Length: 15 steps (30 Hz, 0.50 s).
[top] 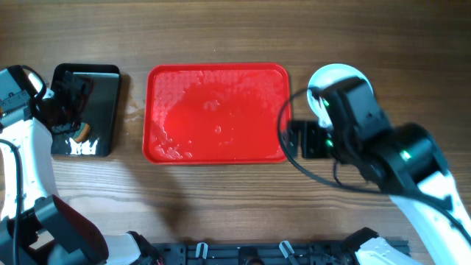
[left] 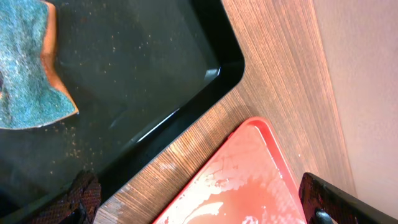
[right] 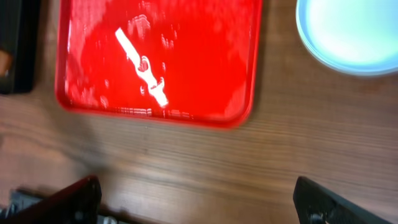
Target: Clean dirty plates on tray and stack at the side
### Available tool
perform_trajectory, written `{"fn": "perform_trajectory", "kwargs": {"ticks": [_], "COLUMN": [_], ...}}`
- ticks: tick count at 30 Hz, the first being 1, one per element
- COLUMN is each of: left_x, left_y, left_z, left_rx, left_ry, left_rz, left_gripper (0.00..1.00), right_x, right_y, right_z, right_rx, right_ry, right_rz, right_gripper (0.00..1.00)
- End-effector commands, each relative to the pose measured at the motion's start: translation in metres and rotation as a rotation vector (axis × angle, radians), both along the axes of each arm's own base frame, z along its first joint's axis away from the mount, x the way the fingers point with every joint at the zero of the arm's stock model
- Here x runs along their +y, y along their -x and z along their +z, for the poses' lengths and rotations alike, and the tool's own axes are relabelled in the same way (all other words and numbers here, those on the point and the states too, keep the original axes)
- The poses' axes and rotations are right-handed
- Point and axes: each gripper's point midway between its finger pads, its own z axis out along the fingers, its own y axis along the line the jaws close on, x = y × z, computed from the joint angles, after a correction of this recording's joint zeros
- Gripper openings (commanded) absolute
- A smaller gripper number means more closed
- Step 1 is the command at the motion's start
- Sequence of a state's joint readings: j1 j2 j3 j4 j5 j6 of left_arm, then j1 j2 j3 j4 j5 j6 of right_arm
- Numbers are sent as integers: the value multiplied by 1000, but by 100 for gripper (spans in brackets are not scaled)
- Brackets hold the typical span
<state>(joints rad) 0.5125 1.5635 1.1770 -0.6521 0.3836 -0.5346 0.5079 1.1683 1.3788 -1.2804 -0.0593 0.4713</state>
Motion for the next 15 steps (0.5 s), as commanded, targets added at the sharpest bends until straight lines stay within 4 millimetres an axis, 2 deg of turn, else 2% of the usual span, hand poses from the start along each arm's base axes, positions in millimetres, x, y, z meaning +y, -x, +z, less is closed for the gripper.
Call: {"fn": "perform_trajectory", "kwargs": {"ticks": [1, 6, 10, 13, 15], "left_x": [-4, -4, -4, -4, -4], "left_y": [0, 0, 0, 0, 0], "left_z": [4, 4, 4, 4, 4], "left_rx": [-16, -16, -16, -16, -16], "left_ry": [15, 15, 15, 15, 15], "left_rz": [-11, -11, -11, -11, -11], "left_gripper": [100, 100, 100, 100, 100], "right_x": [3, -2, -9, -4, -3], "right_y": [11, 19, 11, -5, -8], "right_z": [7, -3, -4, 6, 6], "right_rx": [6, 56, 26, -128, -239], "right_ry": [-46, 2, 44, -26, -101], "right_rz": [17, 42, 13, 5, -1], "right_gripper": [100, 100, 100, 100, 100]}}
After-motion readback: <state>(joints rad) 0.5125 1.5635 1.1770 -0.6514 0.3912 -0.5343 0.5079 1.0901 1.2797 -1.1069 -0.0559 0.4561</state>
